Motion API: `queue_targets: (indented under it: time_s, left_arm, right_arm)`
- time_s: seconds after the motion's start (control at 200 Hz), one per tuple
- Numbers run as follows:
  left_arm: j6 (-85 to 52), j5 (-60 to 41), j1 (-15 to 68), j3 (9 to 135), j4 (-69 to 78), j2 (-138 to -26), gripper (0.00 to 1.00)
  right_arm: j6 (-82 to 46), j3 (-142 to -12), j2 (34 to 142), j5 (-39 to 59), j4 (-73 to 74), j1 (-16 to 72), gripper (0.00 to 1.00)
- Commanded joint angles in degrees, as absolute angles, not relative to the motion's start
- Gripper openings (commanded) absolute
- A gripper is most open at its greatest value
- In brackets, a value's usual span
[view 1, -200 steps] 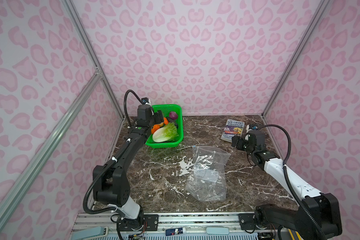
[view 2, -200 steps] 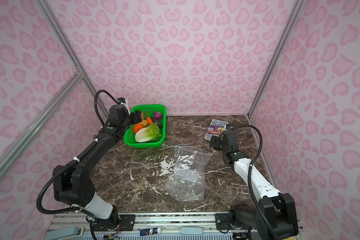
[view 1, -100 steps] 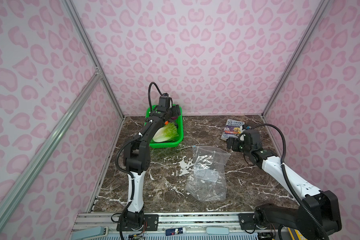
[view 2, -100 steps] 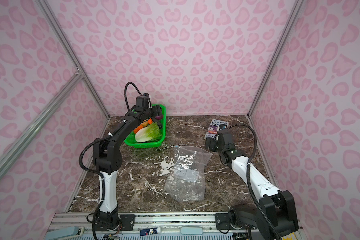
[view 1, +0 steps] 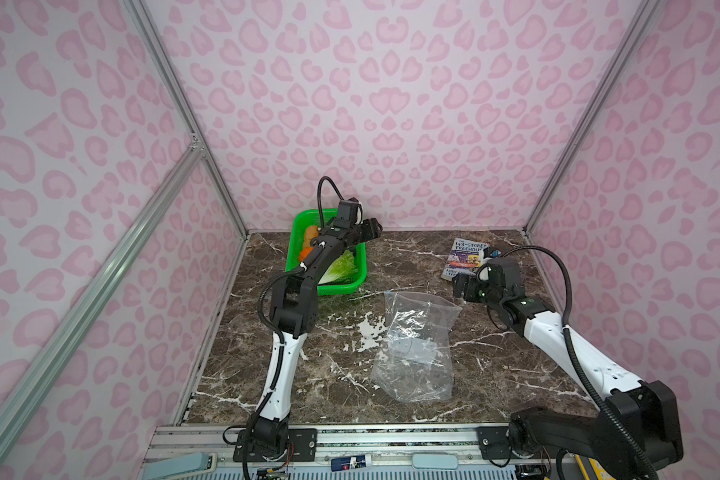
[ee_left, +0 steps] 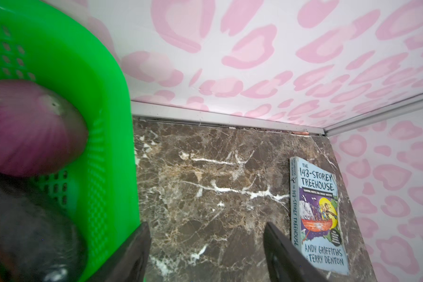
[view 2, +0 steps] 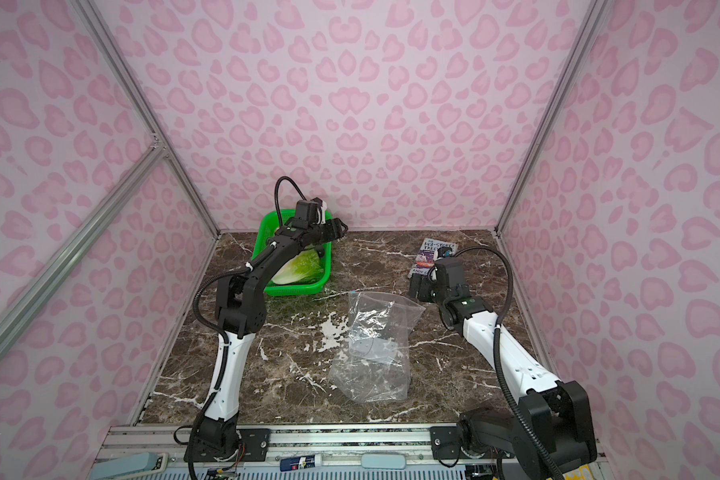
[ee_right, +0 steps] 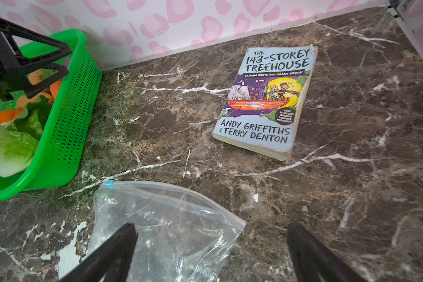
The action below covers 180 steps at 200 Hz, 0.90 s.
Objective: Place the food in the zip-top bag and seal the zipper
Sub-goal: 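Reach the left gripper to the basket rim while the right moves above the bag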
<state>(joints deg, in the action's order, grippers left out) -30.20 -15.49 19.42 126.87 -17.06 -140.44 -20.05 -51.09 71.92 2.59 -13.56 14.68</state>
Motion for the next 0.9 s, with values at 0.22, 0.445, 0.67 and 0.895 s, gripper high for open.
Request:
queue_targets:
  time_s: [0.22, 0.445, 0.67, 0.895]
  left_arm:
    - [-27.66, -11.58, 21.40, 124.81, -19.07, -138.33, 0.74]
    - [-23.29, -2.97, 21.36, 119.70, -18.87, -131.18, 0.75]
    - [-21.53, 3.18, 21.30, 117.33, -19.13, -130.43, 0.76]
    - [-21.27, 5.18, 21.36, 118.04, -20.35, -134.03, 0.71]
  right_arm:
    - [-19.07, -50.97, 70.67, 1.93, -14.76, 14.75, 0.98]
    - [-18.95, -50.70, 70.47, 1.84, -14.42, 14.74, 0.98]
    - [-19.15, -50.76, 71.39, 2.30, -14.28, 14.70, 0.98]
    - [-18.92, -50.66, 70.70, 1.87, -14.67, 14.83, 0.98]
